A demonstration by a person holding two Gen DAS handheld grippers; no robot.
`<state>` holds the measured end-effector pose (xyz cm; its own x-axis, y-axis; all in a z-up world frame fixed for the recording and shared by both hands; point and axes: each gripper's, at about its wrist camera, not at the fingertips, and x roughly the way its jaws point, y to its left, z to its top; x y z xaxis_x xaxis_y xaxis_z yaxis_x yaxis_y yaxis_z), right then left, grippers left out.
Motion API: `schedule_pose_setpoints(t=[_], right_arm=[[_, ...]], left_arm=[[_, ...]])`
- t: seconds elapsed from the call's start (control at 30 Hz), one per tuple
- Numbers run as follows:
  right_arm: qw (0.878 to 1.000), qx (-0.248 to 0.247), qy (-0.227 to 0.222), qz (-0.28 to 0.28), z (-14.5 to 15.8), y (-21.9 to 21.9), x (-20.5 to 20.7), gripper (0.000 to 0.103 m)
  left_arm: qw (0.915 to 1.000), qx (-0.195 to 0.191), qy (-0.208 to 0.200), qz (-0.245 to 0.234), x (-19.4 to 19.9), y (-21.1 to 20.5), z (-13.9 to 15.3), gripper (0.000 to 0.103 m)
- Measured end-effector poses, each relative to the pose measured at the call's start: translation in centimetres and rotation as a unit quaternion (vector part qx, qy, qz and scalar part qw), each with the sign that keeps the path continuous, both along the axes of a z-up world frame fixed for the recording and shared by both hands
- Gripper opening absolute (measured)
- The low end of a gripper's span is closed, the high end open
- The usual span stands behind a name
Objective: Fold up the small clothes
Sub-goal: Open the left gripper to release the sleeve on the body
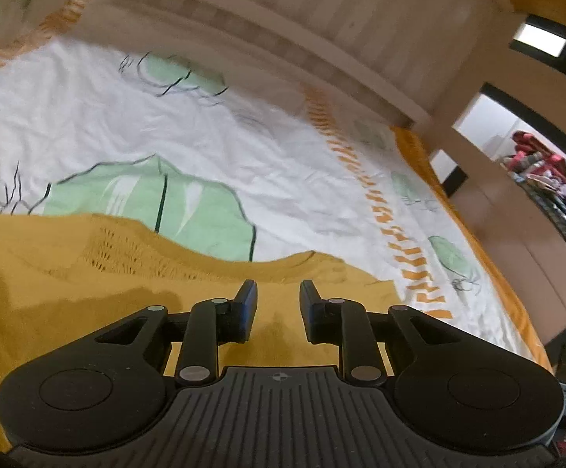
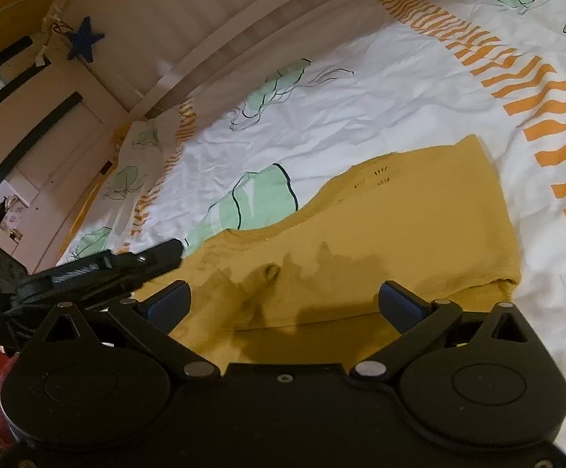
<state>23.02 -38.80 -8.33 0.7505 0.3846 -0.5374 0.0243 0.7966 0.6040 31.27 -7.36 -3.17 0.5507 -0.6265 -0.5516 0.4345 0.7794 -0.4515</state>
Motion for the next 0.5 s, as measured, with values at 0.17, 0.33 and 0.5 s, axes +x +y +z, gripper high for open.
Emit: schedule_pose_setpoints(t=[0.17,0.33,0.5], right_arm=[[1.0,-0.008,0.005,0.006,-0.4,0.2,0.2,0.103],[0.999,-0.02,-0.008,0.026,-0.7,1.1,0.3,0.103],[0.998,-0.035,-0.016,0.057,-1.4,3.0,0.5,0.103]], left_arm=[[0.9991,0.013,0.001,0.04,-1.0,1.3,1.7,0.026],[0.9879,0.118,-0.005,0.101,-2.0,3.6,2.8,0.03],[0.9713,0.181,-0.007,0.153,-2.5,6.6,2.7,0.032]])
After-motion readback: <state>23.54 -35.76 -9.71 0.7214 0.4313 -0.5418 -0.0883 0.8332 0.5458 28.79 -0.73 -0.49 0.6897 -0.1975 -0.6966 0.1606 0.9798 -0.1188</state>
